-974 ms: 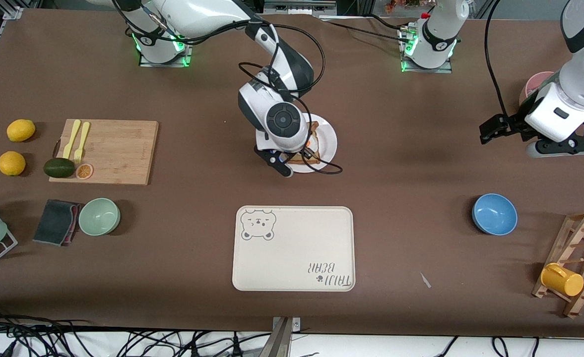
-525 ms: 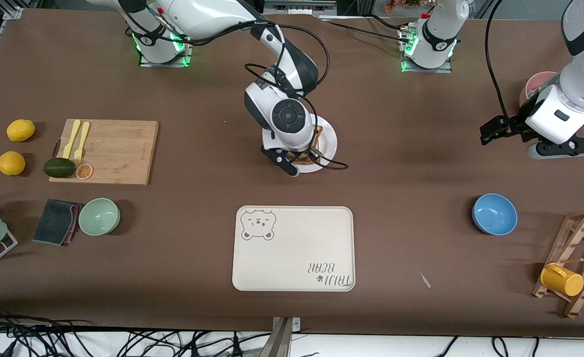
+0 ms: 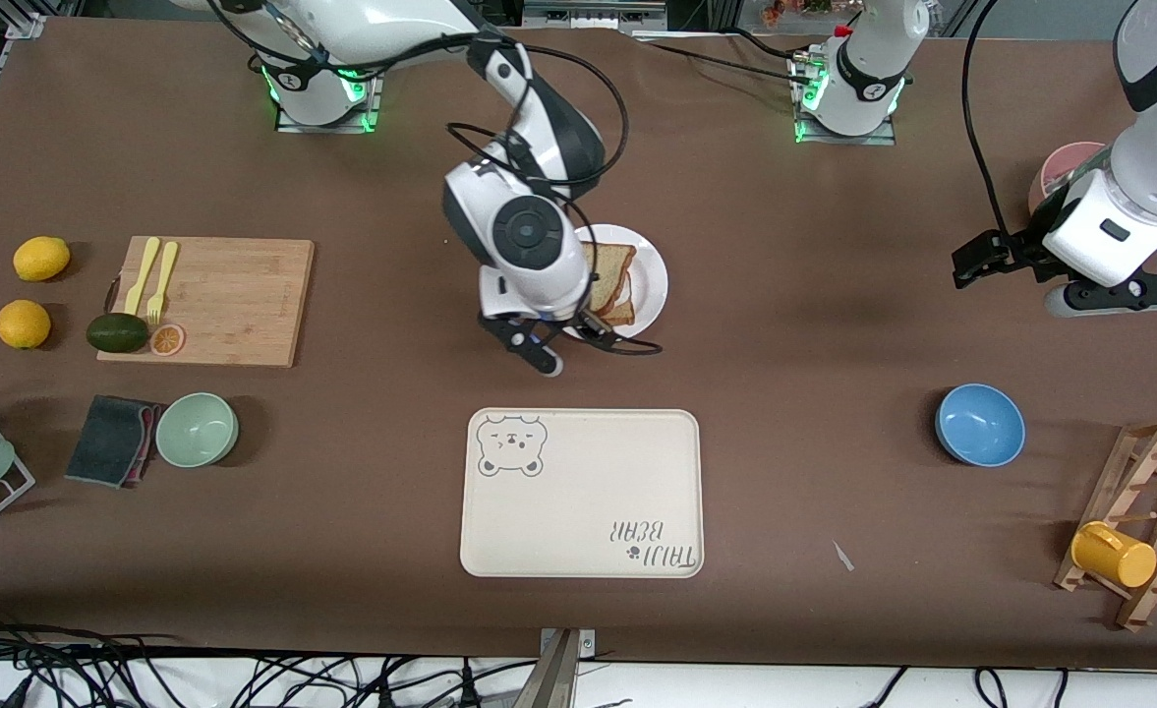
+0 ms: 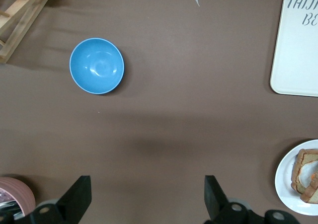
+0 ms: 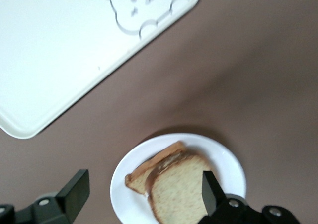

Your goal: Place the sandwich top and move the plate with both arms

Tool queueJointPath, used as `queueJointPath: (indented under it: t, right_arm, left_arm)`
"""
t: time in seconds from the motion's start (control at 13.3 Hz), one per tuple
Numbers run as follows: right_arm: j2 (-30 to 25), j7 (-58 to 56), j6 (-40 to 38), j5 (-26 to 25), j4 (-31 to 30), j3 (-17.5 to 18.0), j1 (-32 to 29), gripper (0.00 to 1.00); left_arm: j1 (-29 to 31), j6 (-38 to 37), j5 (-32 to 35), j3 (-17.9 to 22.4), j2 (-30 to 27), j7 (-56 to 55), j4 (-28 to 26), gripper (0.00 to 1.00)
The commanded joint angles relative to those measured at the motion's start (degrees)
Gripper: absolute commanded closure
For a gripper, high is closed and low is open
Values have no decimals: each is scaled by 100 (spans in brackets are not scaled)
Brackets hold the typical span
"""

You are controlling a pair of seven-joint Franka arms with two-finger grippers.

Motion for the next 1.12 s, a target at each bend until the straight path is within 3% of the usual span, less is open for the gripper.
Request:
queueJointPath:
  t: [0.0,0.22,0.52,0.9,1.05]
  right_arm:
    - [-385,-1005,-590,37,-69,-468,-33,0]
    - [-561,-2341,-915,133,-87,-1049,-146,0]
    - [-746,-4423,-1530,739,-78,-1655,-726,0]
    - [-1491,-6333,-1672,749,-622,-1639,-1675,0]
    - [-1939,-6449,-1752,340,-920,-1491,-2027,0]
  left_arm:
    - [50,23,-140,-18,-26,60,15,0]
    - [50,23,-140,-18,-18,68,15,0]
    - [50,40,-149,-18,26,68,6,0]
    - [42,137,-149,-26,52,60,-38,0]
    - [42,224,-227,-35,79,60,-90,0]
